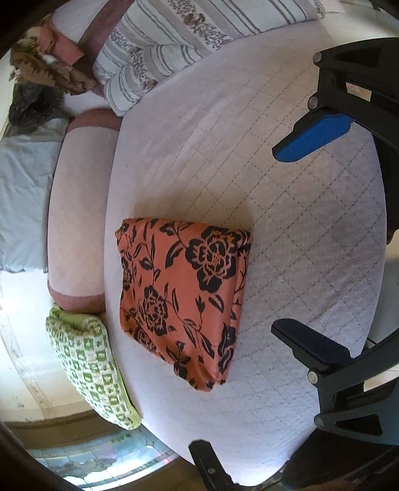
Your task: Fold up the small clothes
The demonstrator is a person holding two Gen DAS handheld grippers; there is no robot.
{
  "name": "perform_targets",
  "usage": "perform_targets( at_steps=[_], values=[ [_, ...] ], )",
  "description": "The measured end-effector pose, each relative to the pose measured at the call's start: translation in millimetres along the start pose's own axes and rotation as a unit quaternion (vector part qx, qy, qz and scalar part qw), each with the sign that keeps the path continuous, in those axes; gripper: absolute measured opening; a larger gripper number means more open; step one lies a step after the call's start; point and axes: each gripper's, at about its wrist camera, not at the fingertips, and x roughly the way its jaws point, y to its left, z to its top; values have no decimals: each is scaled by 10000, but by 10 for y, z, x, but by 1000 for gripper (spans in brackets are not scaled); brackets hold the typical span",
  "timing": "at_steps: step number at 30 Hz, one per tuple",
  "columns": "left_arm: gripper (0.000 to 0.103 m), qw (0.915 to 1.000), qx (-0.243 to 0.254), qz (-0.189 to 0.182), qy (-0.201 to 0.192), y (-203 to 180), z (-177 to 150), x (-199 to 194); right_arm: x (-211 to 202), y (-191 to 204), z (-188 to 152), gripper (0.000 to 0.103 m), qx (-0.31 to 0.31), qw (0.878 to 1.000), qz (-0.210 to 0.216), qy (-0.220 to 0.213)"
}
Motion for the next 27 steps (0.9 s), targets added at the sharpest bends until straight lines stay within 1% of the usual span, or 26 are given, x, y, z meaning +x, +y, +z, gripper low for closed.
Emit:
perform_targets(
  at_steps=[5, 13, 23, 25, 27],
  values=[
    [103, 9998, 125, 10, -128, -77, 29, -94, -70, 33, 39, 103, -115, 9998, -74, -116],
    [103, 9991, 272, 236, -214, -131, 52, -152, -130, 71, 111, 103, -190, 9995, -149, -202],
    [103, 9997, 153, -134, -97, -100, 81, -102, -118, 147, 151, 103, -264, 9993, -212, -185],
    [103, 9996, 100, -262, -68, -87, 88, -86, -108, 155, 165, 103, -267, 9993, -209, -180],
    [103, 9996, 118, -239, -92, -96, 104, -74, -98, 164, 175, 103, -270, 9993, -208, -178]
  ],
)
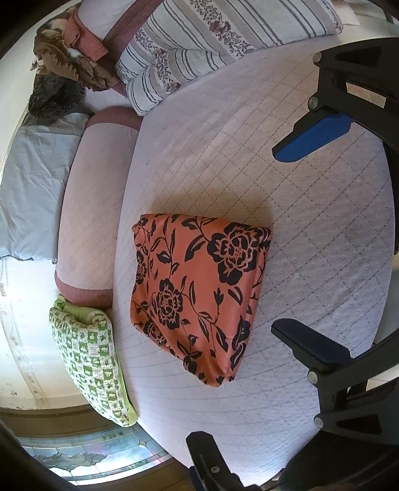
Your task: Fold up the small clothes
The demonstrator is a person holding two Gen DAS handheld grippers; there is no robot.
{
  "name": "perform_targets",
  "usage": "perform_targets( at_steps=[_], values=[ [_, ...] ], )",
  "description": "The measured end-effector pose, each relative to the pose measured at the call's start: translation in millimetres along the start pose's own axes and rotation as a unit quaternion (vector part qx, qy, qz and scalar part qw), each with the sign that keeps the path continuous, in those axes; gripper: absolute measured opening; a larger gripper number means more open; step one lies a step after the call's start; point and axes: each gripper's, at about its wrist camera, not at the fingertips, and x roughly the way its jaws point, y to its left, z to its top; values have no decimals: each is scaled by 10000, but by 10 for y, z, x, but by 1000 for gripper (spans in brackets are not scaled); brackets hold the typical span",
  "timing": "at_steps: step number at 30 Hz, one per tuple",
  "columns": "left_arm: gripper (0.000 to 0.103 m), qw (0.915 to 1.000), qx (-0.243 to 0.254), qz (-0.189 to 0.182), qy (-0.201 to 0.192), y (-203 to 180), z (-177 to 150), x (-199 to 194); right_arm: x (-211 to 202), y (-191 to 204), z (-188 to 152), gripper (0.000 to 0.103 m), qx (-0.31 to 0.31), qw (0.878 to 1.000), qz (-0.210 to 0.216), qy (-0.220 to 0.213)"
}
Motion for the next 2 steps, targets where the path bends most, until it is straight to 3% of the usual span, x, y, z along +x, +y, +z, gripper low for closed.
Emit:
perform_targets(
  at_steps=[2],
  values=[
    [103, 10000, 40, -41, -13, -17, 18, 17, 8, 6, 7, 103, 4, 10000, 0, -6]
  ],
)
